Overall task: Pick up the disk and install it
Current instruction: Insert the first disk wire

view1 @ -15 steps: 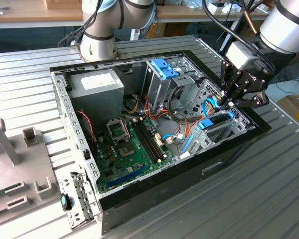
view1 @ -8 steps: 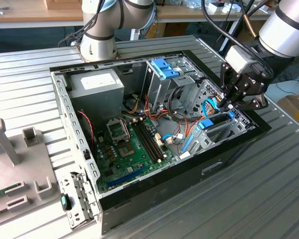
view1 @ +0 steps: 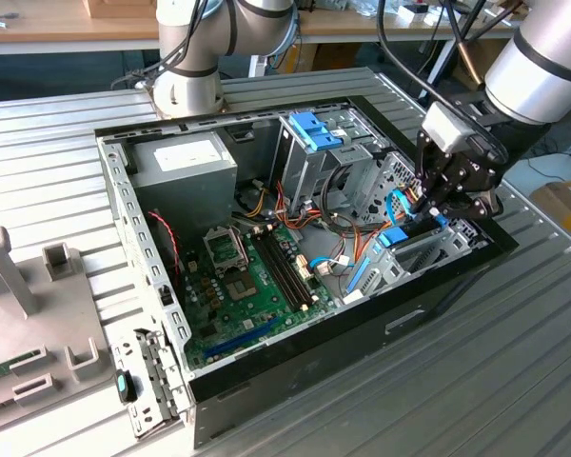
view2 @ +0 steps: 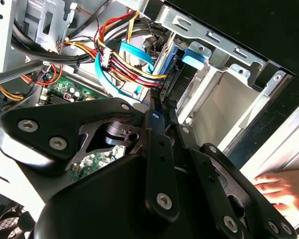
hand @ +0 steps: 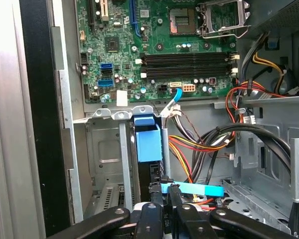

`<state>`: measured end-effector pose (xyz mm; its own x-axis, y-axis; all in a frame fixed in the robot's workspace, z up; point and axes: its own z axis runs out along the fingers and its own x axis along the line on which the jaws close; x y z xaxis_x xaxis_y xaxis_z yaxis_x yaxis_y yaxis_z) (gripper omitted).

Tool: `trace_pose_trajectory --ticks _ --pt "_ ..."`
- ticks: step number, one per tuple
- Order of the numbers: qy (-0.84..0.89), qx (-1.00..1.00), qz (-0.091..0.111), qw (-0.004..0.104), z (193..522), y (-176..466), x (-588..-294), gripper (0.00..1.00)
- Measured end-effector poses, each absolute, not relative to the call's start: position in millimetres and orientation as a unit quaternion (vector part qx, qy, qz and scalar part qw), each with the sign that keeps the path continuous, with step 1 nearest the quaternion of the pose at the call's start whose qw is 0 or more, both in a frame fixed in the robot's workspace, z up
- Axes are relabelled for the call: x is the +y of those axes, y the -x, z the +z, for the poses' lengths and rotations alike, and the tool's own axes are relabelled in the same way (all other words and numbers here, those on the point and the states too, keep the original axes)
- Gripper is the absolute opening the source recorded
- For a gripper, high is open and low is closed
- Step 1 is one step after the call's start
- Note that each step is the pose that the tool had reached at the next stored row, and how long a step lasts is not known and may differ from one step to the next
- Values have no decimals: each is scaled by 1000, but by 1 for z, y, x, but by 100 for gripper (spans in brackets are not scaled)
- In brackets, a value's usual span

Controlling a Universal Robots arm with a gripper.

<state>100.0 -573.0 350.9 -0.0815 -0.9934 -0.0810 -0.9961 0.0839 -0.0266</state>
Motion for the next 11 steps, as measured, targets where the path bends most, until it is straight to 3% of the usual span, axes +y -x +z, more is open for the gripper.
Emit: trace_pose_trajectory --ticks 11 --pt "659 751 17 40 349 -100 -574 17"
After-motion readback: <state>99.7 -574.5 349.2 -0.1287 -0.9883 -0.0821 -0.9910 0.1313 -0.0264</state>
